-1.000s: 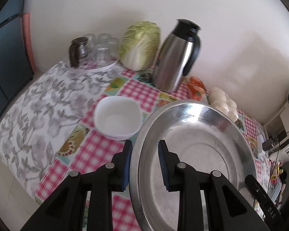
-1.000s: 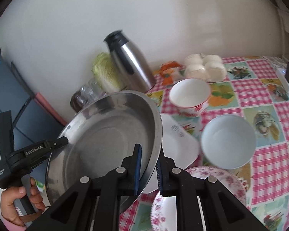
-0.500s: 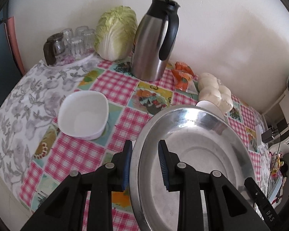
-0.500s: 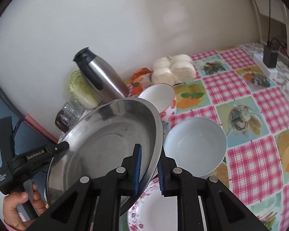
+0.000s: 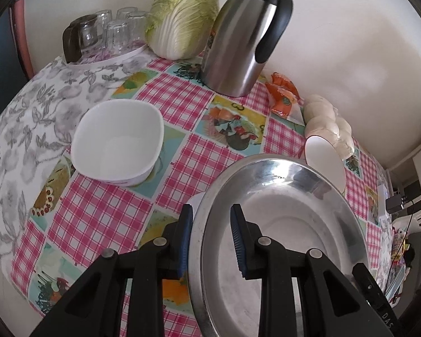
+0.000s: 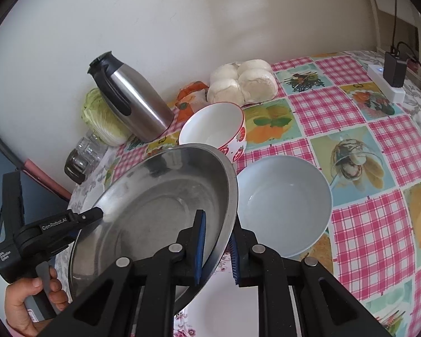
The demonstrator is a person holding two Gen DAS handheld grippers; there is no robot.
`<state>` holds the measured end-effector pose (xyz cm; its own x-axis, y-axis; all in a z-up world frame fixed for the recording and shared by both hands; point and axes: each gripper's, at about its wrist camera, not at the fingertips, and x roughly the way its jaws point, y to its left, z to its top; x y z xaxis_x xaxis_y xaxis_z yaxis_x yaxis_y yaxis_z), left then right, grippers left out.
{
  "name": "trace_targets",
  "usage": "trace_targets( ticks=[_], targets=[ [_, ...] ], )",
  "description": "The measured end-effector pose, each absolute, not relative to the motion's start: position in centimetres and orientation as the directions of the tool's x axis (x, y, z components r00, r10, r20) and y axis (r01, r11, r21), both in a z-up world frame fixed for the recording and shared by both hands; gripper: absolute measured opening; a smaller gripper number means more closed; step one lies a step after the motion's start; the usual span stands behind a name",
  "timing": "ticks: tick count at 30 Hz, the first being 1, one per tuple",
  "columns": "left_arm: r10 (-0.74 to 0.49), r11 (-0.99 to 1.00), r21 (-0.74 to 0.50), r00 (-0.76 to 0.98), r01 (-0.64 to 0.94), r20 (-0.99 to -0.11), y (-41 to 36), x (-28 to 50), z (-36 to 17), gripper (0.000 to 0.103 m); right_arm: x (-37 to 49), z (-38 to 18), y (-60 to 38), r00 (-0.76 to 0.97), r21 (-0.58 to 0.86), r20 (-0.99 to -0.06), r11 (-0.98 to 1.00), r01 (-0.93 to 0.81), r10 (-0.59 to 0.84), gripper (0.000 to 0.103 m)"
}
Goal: Organize plates and bowls
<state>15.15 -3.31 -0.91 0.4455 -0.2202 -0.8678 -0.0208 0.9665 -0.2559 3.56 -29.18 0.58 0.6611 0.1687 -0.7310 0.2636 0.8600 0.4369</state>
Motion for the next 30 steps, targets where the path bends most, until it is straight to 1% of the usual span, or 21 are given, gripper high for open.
trace_targets(
  ticks=[18, 30],
  targets=[
    [-0.263, 0.943, -0.325, 0.429, -0.077, -0.864, -1.2, 16.6, -2.7, 0.028, 5.9, -0.7, -27.3, 0.643, 0.385, -0.751, 0.891, 0.242, 0.150, 0.018],
    [-0.258, 0.942, -0.322, 0.412, -0.092, -0.874, -0.8, 17.4, -4.4, 0.028, 7.3, -1.9, -26.4, 0.615, 0.326, -0.781, 0.913, 0.247, 0.112, 0.017]
  ],
)
